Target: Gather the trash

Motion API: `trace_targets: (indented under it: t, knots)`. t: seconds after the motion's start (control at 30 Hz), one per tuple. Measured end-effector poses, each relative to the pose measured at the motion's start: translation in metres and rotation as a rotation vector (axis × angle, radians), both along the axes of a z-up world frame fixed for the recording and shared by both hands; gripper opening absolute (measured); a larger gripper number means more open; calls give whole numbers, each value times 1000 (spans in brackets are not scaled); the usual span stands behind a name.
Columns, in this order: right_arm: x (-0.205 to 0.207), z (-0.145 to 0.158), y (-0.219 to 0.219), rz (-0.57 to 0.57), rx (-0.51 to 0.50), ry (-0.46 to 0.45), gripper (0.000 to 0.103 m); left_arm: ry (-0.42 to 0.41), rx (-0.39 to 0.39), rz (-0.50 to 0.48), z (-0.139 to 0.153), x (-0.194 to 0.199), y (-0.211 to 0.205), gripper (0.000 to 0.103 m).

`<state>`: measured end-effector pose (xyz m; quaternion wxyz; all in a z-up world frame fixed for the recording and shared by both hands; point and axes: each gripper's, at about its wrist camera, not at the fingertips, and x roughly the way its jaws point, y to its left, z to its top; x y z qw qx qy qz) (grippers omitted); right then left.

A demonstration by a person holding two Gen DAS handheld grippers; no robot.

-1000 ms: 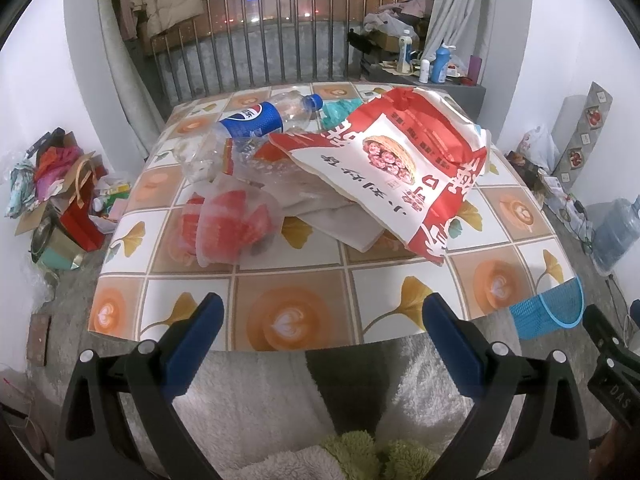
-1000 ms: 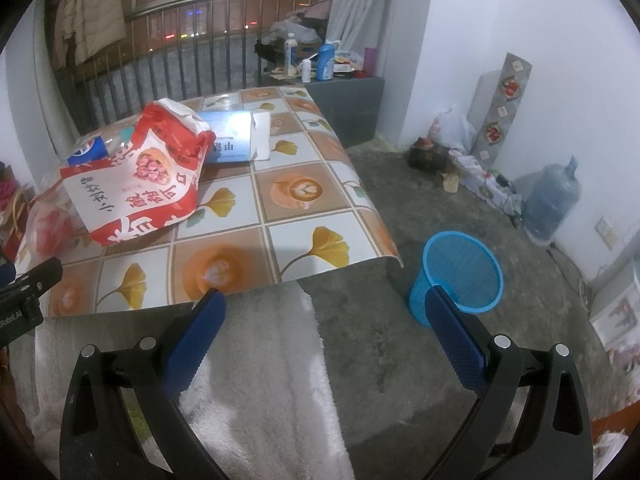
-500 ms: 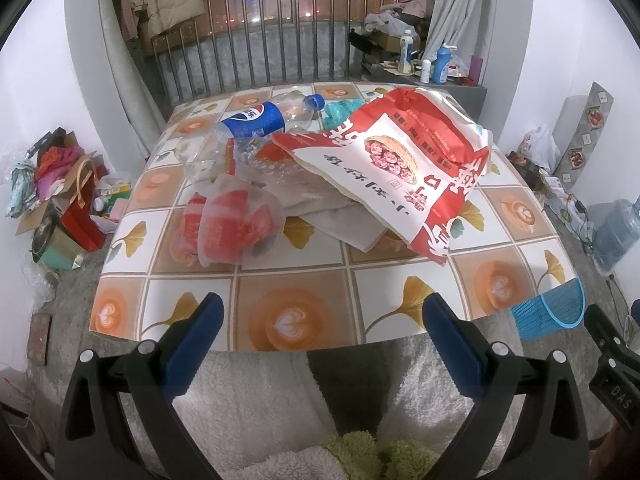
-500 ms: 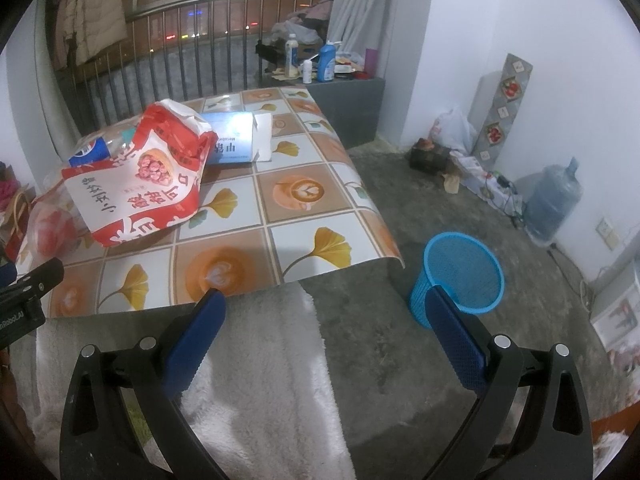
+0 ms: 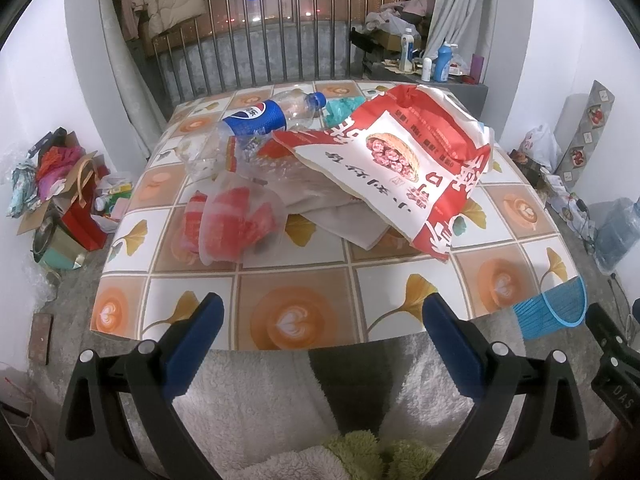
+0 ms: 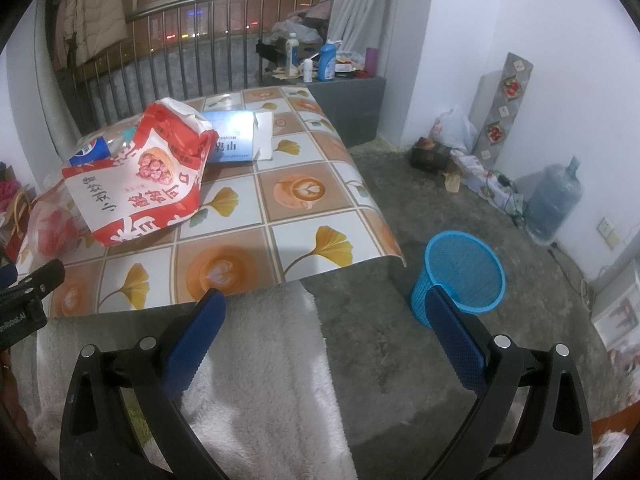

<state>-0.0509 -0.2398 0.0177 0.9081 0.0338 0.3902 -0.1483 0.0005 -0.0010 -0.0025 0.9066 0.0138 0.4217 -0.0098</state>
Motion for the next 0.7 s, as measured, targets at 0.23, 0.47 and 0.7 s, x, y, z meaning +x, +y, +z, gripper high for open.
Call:
trace_targets:
  t: [0.23, 0.47, 0.7]
  knots:
    - [0, -1, -1, 1, 0, 1, 95, 0, 1, 0, 0, 0, 0, 97]
    - [0, -1, 0, -1, 1, 0, 95, 0, 2, -1, 0, 0, 0, 97]
    - [0, -4, 3, -1, 4, -1, 95, 0, 3, 0, 0, 0, 0, 97]
